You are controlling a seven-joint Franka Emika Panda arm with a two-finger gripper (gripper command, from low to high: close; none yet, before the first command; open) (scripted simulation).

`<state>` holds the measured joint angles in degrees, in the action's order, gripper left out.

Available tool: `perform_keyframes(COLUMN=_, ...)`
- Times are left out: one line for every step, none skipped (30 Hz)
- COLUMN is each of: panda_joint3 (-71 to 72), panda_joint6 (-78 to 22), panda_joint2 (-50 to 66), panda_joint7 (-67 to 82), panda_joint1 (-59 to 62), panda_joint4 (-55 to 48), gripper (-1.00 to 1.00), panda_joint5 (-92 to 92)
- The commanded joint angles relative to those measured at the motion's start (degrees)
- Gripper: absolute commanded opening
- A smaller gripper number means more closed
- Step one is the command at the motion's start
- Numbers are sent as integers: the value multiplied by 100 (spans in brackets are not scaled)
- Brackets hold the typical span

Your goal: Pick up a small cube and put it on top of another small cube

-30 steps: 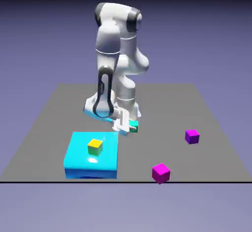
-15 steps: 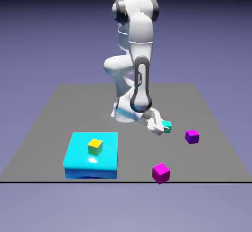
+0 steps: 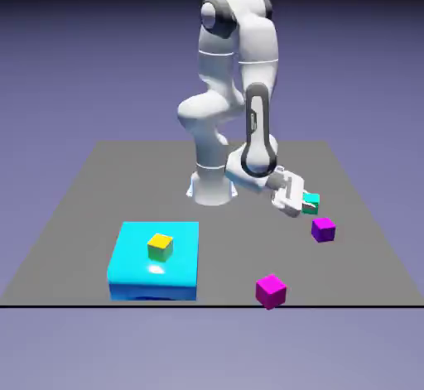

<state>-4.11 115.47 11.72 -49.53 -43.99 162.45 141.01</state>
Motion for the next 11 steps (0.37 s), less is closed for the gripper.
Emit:
perform_keyframes(panda_joint3=51, panda_joint6=-42, panda_joint2=208, panda_joint7=37, panda_joint1=-44, panda_joint4=-149, gripper=-100, panda_joint5=96)
perform_keyframes(panda_joint3=101, panda_joint6=-84, panda_joint2=415, panda_joint7=82, panda_joint1=-88, panda_joint4=-297, gripper=-100, panda_joint5=212)
perform_keyframes(panda_joint3=145, panda_joint6=-119, panda_joint2=593, panda_joint7=121, panda_joint1=-125, panda_joint4=-424, gripper=-100, panda_joint5=311)
perform_keyframes(panda_joint3=145, panda_joint6=-120, panda_joint2=594, panda_joint7=121, panda_joint1=-125, panda_joint4=-425, gripper=100, panda_joint5=311)
perform_keyframes(panda_joint3=145, panda_joint6=-120, panda_joint2=594, panda_joint7=121, panda_joint1=-125, panda_joint4=-425, gripper=100, panda_joint5=311)
perform_keyframes(panda_joint3=94, panda_joint6=-78, panda_joint2=386, panda_joint7=76, panda_joint1=-81, panda_joint4=-276, gripper=100, panda_joint5=196)
perform_keyframes(panda_joint3=44, panda_joint6=-36, panda_joint2=179, panda_joint7=31, panda_joint1=-38, panda_joint4=-128, gripper=100, panda_joint5=80)
perform_keyframes(panda_joint3=-7, panda_joint6=5, panda_joint2=-29, panda_joint7=-15, panda_joint1=6, panda_joint4=21, gripper=100, panda_joint5=-35)
perform_keyframes(panda_joint3=-57, panda_joint6=47, panda_joint2=-236, panda_joint7=-60, panda_joint1=50, panda_joint4=169, gripper=100, panda_joint5=-151)
perform_keyframes(panda_joint3=-108, panda_joint6=88, panda_joint2=-444, panda_joint7=-105, panda_joint1=94, panda_joint4=317, gripper=100, panda_joint5=-266)
perform_keyframes(panda_joint3=-151, panda_joint6=124, panda_joint2=-622, panda_joint7=-144, panda_joint1=132, panda_joint4=445, gripper=100, panda_joint5=-365)
